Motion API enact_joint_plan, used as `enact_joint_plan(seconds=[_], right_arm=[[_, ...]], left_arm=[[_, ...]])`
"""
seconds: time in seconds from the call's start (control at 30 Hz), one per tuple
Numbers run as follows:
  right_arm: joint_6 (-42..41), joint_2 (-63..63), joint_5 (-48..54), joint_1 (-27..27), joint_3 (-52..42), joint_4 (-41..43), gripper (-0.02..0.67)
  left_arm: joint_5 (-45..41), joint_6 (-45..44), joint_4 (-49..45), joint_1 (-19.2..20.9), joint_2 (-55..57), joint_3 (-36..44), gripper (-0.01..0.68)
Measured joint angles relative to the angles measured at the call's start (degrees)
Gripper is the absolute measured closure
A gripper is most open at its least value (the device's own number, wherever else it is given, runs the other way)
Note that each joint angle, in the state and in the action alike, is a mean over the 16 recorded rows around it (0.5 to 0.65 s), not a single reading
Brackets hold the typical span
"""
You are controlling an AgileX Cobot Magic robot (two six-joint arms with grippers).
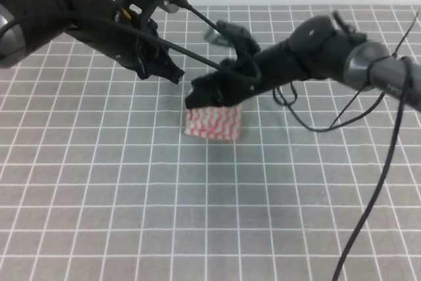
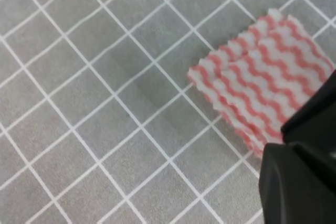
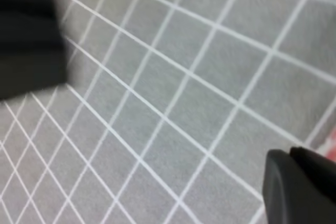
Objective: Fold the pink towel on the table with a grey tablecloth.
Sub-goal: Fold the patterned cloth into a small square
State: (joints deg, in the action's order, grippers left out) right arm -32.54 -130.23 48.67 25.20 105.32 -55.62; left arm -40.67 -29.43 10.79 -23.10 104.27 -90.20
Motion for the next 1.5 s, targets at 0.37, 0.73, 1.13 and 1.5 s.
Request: enact_joint_plan(seconds=[0.37,0.73,1.13,1.5], right_arm=[[7.4,-0.6,-2.1,0.3,-0.1,10.5,0.665],[5.8,9.4,-4.0,0.5,-0.4,11.7,0.666],[-1.4,37.6,-18.3,2.1,-14.7,7.8,0.666],[-5.4,62.7,-45.6,12.5,-43.9,5.2,0.666]], left_arm=[[-0.4,-0.5,-0.2,0.0,-1.3,0.0,0.671],[-1.4,1.3,-0.1,0.0,-13.0,1.6,0.671],[4.5,8.8,0.2,0.0,-50.2,24.4,0.672],[6.6,21.3,-6.0,0.0,-88.2,50.0,0.672]])
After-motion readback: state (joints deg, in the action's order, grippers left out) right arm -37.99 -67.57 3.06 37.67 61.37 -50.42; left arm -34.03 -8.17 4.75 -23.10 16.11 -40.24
